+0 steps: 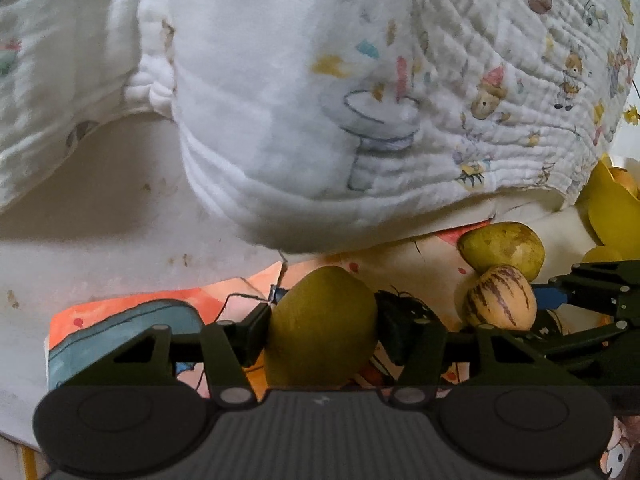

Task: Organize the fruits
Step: 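Grasp a green pear with the left tool while the right tool grasps a striped pepino melon, then carry the pear and melon over the tray and open both tools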

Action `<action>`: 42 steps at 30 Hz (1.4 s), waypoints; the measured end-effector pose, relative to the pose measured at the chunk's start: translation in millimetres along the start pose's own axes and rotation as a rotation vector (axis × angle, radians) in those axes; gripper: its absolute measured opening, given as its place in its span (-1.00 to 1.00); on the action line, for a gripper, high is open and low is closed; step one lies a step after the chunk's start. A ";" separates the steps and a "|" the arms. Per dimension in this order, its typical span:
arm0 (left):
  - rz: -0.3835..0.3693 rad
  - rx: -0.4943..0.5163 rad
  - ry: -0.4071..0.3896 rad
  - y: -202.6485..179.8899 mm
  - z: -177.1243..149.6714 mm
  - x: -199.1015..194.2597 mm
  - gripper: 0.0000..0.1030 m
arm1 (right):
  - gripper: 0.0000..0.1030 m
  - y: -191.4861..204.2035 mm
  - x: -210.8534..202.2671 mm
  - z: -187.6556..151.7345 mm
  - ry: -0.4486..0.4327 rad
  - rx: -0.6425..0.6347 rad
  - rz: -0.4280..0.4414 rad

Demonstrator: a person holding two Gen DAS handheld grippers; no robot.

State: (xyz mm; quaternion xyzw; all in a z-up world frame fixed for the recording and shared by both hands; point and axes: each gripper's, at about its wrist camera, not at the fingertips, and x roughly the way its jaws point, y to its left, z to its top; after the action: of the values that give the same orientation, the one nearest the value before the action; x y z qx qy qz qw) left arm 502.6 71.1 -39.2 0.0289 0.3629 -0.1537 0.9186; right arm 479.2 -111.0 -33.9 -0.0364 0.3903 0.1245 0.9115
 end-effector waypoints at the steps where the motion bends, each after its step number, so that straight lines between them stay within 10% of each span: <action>1: 0.003 0.004 0.001 -1.8 -1.0 -1.5 0.18 | 0.05 -0.5 -0.5 -0.1 0.000 0.001 0.008; 22: 0.022 -0.074 0.065 0.3 -23.1 -55.4 0.17 | 0.05 -10.9 -47.7 -18.6 -0.093 0.034 0.263; 42: -0.054 -0.100 -0.014 -43.8 -32.7 -134.4 0.17 | 0.05 -24.5 -142.4 -43.2 -0.201 0.020 0.315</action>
State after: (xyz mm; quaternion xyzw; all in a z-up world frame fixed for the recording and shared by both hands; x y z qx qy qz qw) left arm 375.2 69.9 30.2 -0.0279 0.3644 -0.1603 0.9169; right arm 360.5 -170.0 38.1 0.0468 0.2994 0.2650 0.9154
